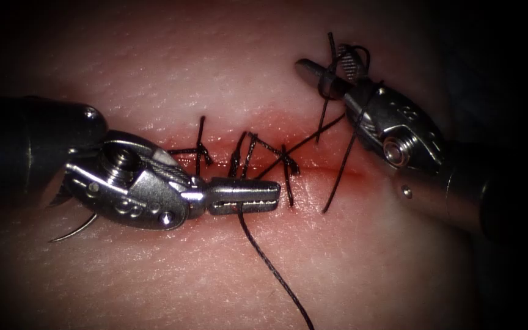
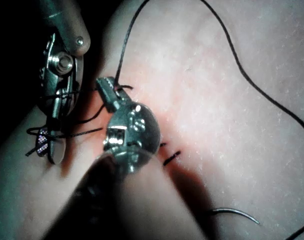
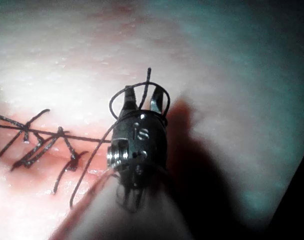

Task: Wound Closure
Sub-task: Grab the suture tail with the right gripper

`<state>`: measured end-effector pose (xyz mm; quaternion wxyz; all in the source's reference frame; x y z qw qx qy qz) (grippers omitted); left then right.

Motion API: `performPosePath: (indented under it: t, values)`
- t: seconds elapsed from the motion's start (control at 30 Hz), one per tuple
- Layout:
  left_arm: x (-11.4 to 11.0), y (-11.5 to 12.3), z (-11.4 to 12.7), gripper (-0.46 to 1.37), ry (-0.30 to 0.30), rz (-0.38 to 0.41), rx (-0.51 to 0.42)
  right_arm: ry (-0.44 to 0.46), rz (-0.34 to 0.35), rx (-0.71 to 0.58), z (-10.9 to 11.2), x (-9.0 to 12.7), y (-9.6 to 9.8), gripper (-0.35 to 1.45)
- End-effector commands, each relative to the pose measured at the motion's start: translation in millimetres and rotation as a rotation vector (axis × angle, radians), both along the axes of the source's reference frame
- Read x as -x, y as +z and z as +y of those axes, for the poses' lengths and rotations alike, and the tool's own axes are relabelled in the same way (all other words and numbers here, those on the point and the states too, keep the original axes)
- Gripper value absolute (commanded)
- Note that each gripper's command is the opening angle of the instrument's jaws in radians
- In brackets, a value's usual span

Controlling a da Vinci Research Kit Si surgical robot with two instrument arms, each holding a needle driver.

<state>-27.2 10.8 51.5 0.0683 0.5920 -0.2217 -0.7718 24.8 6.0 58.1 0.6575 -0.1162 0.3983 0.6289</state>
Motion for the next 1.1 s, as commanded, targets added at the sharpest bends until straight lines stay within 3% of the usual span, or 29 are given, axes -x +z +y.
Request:
performPosePath:
  t: [0.03,0.07,0.17,0.67,1.1]
  values:
    - [0.0,0.0,0.0,-0.35,0.005,0.002,-0.002,0.002,-0.002,-0.001,0.0,0.0,-0.2,0.02]
    - [0.0,0.0,0.0,-0.35,0.005,0.002,-0.002,0.0,0.001,-0.001,0.0,0.0,-0.4,-0.17]
    - [-0.1,0.0,0.0,-0.35,0.006,0.002,-0.002,-0.001,0.001,-0.003,-0.1,0.0,-0.7,-0.35]
    - [-0.5,0.2,0.4,-0.35,-0.004,-0.008,-0.011,-0.004,0.008,0.002,-0.4,0.1,-1.7,-0.35]
    - [-1.9,1.7,3.6,-0.35,-0.058,0.006,-0.024,-0.01,0.017,0.007,-1.3,0.0,-3.5,-0.35]
